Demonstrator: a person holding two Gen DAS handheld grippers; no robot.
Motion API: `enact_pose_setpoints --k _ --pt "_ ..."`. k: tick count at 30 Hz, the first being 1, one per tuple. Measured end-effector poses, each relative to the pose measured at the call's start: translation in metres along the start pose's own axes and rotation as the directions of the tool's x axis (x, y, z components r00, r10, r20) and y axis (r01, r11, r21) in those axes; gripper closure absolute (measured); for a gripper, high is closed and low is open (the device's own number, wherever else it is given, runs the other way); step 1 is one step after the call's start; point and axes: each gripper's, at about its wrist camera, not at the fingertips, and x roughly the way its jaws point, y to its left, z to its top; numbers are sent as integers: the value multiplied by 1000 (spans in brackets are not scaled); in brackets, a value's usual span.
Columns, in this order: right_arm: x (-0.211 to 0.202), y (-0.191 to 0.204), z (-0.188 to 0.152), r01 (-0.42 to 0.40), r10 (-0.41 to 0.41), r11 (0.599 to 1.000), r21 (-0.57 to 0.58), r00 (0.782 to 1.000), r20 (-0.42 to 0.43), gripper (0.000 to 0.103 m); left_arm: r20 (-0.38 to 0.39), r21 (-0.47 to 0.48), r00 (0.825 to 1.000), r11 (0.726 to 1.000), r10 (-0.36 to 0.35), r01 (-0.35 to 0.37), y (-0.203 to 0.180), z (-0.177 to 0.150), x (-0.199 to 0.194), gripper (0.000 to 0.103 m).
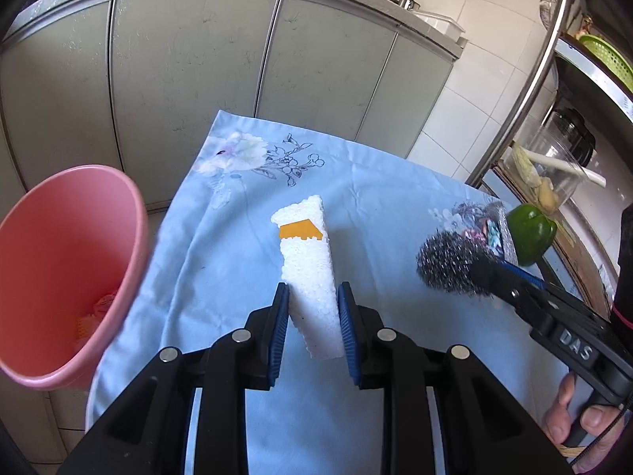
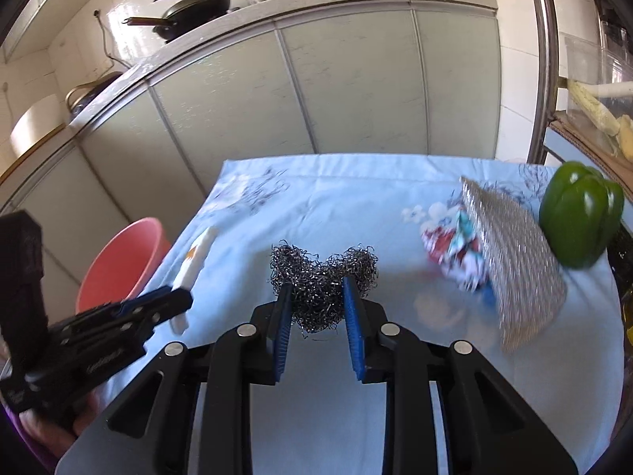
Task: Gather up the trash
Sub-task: 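Carry the white foam strip and steel wool ball over the pink bin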
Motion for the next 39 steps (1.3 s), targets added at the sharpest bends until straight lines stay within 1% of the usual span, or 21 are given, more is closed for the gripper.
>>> enact_pose_setpoints --k 5,8,12,19,21,30,34,39 --pt "-17 11 -21 -21 21 1000 -8 1000 -17 77 0 3 1000 1000 12 -12 9 -14 -17 79" --pt "-24 18 -32 -16 15 999 -32 1000 -23 77 1 0 1000 1000 16 -16 14 -22 -26 79" --pt "-32 24 -42 -17 16 999 -35 1000 -23 77 6 3 1000 1000 12 -12 19 -29 -38 79" --pt "-33 33 -56 -18 17 999 -37 999 -47 77 24 27 1000 1000 1 -2 19 -41 -55 79" --pt "-34 38 -59 -22 20 999 -46 998 -51 77 40 30 999 1000 8 -9 20 -44 -60 79" --pt "-35 66 -54 -49 45 993 -105 998 -34 77 107 -9 993 999 47 -47 42 -46 -83 79" --pt "-34 83 -46 -80 77 987 -139 997 -26 77 129 -28 989 997 70 -67 56 -45 -91 79" --pt "-30 108 -35 -123 121 975 -186 992 -22 77 137 -64 985 993 103 -95 77 -45 -97 78"
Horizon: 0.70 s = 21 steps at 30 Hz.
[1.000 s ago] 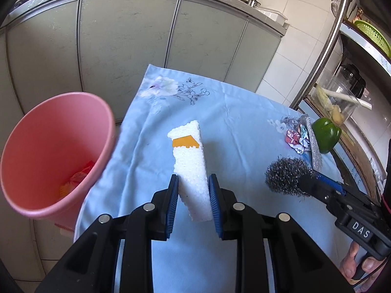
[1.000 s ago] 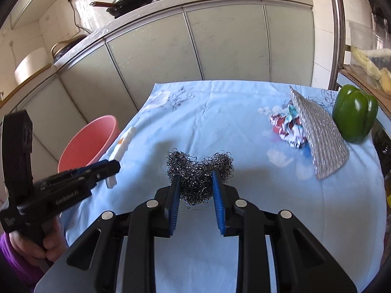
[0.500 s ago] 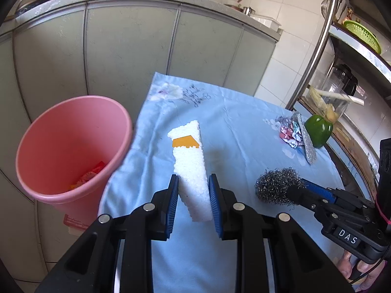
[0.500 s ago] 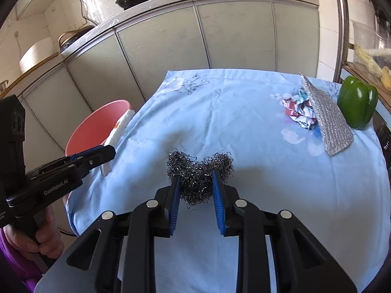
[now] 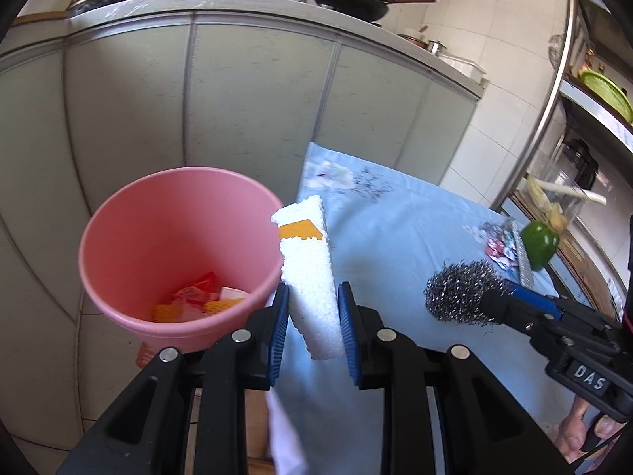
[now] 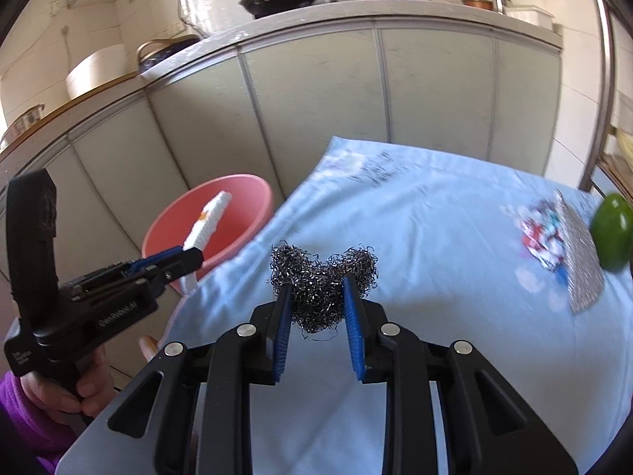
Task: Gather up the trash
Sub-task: 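Carry the white foam strip and steel wool ball over the pink bin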
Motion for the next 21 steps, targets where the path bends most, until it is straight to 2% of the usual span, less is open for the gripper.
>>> enact_pose_setpoints --k 11,21 --pt "30 53 34 -103 105 989 -108 994 12 77 -8 -78 996 993 92 -93 49 5 5 79" --pt "79 96 54 -166 164 968 -189 986 -28 77 -23 -126 988 980 150 -151 79 14 16 78"
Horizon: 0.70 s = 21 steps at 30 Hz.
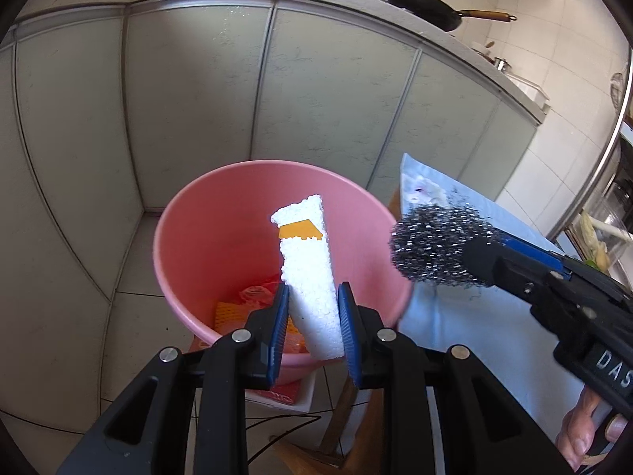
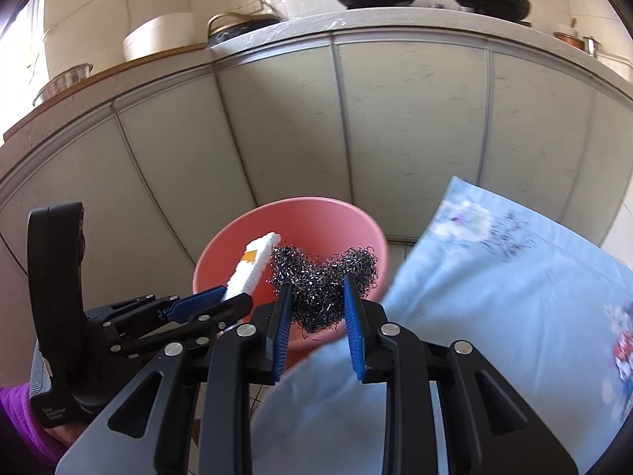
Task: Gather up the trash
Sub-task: 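Carry the white foam strip and steel wool ball over the pink bin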
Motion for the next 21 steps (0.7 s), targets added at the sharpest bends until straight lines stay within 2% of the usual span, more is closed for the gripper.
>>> enact_pose_setpoints --k 8,21 --pt "38 7 4 -44 42 998 -34 996 -78 77 -22 -12 999 999 38 -39 10 4 17 78" --pt "63 9 4 -52 47 998 -35 993 -111 75 -60 -27 996 997 73 -74 18 3 38 78"
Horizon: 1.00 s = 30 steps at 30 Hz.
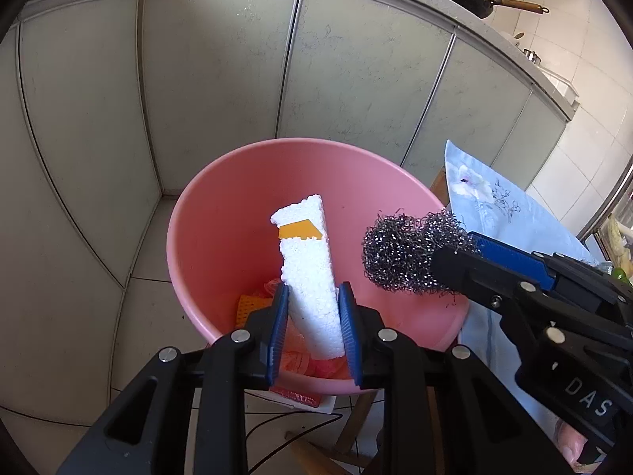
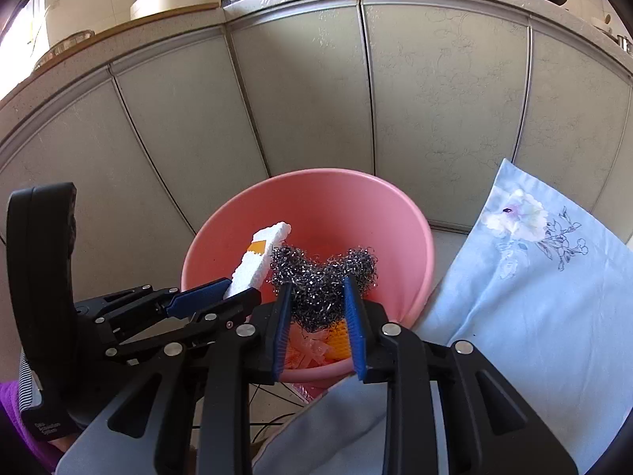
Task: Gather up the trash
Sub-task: 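Carry the white foam strip and steel wool ball over the pink bin, then open both tools over the pink bin to drop the strip and steel wool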
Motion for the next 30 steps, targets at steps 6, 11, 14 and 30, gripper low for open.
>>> enact_pose_setpoints --k 6,11,14,30 --pt "8 0 1 -2 2 1000 18 1000 -21 68 -18 -35 1000 999 7 -8 6 0 5 73" --pt "5 -4 1 6 -6 999 36 1000 -13 66 -9 -54 1000 999 2 -3 7 1 4 69" --pt "2 -5 1 4 -3 999 41 1000 -7 66 -4 -57 1000 998 4 -4 8 3 2 67" --pt "-34 -9 -8 14 -17 998 63 998 56 64 32 -75 999 997 -12 14 11 7 -25 66"
